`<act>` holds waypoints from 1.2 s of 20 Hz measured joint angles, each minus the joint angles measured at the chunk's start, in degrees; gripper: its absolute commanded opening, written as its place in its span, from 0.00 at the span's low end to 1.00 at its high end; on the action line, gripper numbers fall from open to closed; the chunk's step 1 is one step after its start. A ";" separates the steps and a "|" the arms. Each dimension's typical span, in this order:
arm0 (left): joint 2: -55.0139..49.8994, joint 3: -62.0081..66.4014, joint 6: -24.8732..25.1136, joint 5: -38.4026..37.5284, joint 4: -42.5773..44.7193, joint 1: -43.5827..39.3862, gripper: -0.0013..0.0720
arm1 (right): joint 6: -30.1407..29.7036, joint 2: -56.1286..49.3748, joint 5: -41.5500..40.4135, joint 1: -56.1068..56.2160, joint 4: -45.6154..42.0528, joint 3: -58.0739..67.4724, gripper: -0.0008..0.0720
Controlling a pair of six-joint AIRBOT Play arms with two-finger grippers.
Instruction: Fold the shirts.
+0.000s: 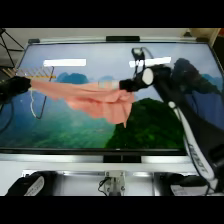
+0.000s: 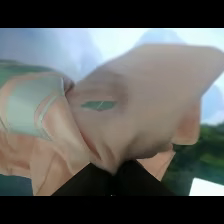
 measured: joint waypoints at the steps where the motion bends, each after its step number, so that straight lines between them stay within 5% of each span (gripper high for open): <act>1: -3.37 -0.22 -0.02 1.88 -0.68 0.00 0.08 | 0.15 -2.86 -1.20 0.00 1.92 -0.02 0.10; 4: -12.70 -0.61 -0.02 4.81 -5.90 -0.15 0.08 | 1.16 -8.33 -5.33 0.00 6.43 0.00 0.10; 5: -15.65 -0.68 -0.07 5.31 -8.57 -0.42 0.16 | 1.57 -9.29 -6.95 0.00 7.58 0.02 0.14; 7: -20.44 -0.76 -0.07 5.97 -13.68 -1.20 0.90 | 2.16 -10.58 -10.12 0.00 9.51 0.02 0.81; 8: -22.14 -0.72 -0.11 6.21 -16.17 -1.53 1.00 | 2.25 -10.80 -11.67 -0.13 10.32 0.26 0.84; 10: -23.93 0.42 0.72 4.72 -19.08 -1.03 0.99 | 1.46 -10.10 -12.87 -1.25 11.04 1.70 0.84; 12: -24.90 3.21 3.65 -0.52 -20.57 1.25 0.67 | -0.28 -7.78 -11.50 -3.56 9.92 3.74 0.84; 14: -25.38 5.90 5.77 -8.48 -21.00 4.22 0.67 | -1.40 -5.16 -7.72 -7.37 7.48 5.18 0.84; 16: -25.68 6.23 6.93 -15.56 -21.05 5.84 0.90 | -2.05 -3.52 -3.06 -12.31 6.36 5.88 0.84; 18: -25.88 3.61 7.52 -20.70 -21.62 5.16 0.94 | -2.43 -3.43 2.05 -16.87 8.09 5.99 0.84; 24: -27.56 -8.48 7.98 -13.05 -30.08 -8.22 0.94 | -3.21 -8.07 8.04 -21.55 14.95 5.99 0.84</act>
